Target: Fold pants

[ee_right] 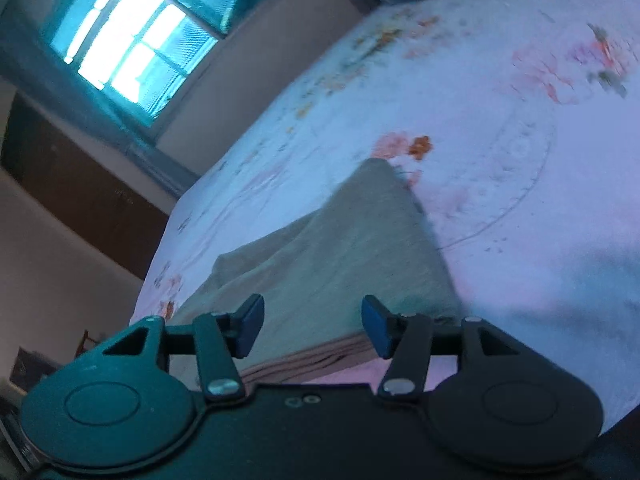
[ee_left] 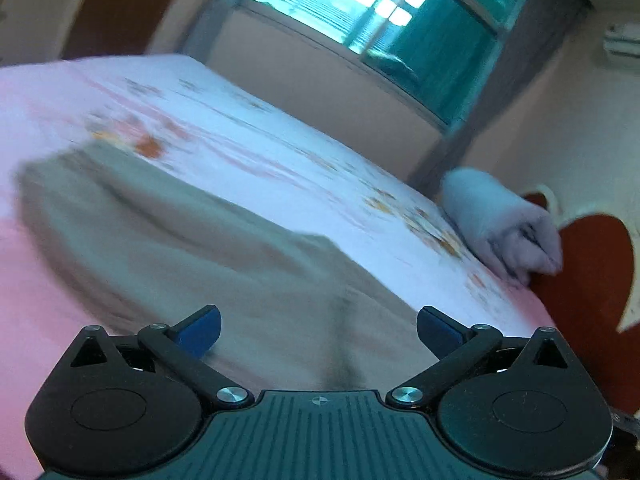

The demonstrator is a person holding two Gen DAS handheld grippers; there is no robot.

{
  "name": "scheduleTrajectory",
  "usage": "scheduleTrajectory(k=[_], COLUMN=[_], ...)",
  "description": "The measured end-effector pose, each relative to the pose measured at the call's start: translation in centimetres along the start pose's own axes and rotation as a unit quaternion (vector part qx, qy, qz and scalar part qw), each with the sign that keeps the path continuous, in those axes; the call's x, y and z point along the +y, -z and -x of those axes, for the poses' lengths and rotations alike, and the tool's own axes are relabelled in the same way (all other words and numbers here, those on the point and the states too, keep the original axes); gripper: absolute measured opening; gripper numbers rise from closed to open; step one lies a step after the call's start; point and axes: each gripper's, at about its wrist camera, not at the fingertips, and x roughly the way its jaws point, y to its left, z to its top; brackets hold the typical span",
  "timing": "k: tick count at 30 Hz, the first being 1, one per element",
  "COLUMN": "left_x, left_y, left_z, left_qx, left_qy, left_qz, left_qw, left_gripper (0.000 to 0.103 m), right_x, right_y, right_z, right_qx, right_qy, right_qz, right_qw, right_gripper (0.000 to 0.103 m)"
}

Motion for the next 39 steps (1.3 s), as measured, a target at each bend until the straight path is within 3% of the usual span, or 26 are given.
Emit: scheduleTrajectory(k=[2,5,8,10,13,16,23,25,26,27,29,32,39], left_x=[4.0,10.7,17.3,20.1,22.2,23.1,22.4,22.0,22.0,22.3,24.0,22.2,19.5], left_y=[-1.0,-2.2,-2.6,-2.6,-3.4,-4.6,-6.3,-6.5,-6.4,-6.0,-5.3,-6.0,-8.8], left_z=[1.2,1.5,0.5,-0.3,-1.7,-3.6,-7.4,-7.3,-6.8,-6.1,-4.7,-2.9,0.0], left_qx=[-0.011,-0.02,-0.023,-0.031,-0.04,-0.034,-0.033,-0.043,-0.049,-0.048,-0.05,-0.064,-0.071], left_qy=[-0.019,-0.032,-0.012,0.013,0.039,0.043,-0.007,-0.016,-0.022,-0.04,-0.006,0.005,0.03], left_qz=[0.029,0.113,0.235,0.279,0.302,0.291,0.208,0.191,0.191,0.197,0.247,0.192,0.151], left_qw=[0.9993,0.9929,0.9717,0.9597,0.9517,0.955,0.9776,0.9804,0.9802,0.9784,0.9678,0.9792,0.9855], left_gripper=[0.103,0.103,0.103,0.1,0.1,0.1,0.1,0.1,0.08,0.041,0.04,0.039,0.039], right_x=[0.9,1.9,3.4,4.4,5.6,6.4,7.5,8.0,8.3,8.6,9.6,12.2,17.2], right_y=[0.6,1.0,1.6,1.8,1.9,2.0,2.7,3.0,3.2,3.4,4.1,6.0,11.3], right_z=[0.4,-0.3,-1.0,-1.1,-1.6,-2.2,-3.6,-4.3,-4.6,-4.9,-6.0,-7.7,-12.2], right_qx=[-0.004,-0.002,0.008,0.012,0.011,0.013,0.013,0.015,0.013,0.013,0.018,0.012,0.007], right_qy=[-0.001,-0.002,0.0,0.003,0.011,0.017,0.035,0.046,0.048,0.051,0.063,0.09,0.141], right_qz=[0.015,0.029,0.041,0.053,0.068,0.076,0.082,0.09,0.098,0.106,0.129,0.205,0.374], right_qw=[1.0,1.0,0.999,0.999,0.998,0.997,0.996,0.995,0.994,0.993,0.989,0.975,0.916], right_gripper=[0.049,0.051,0.051,0.051,0.054,0.056,0.056,0.056,0.056,0.058,0.06,0.064,0.073])
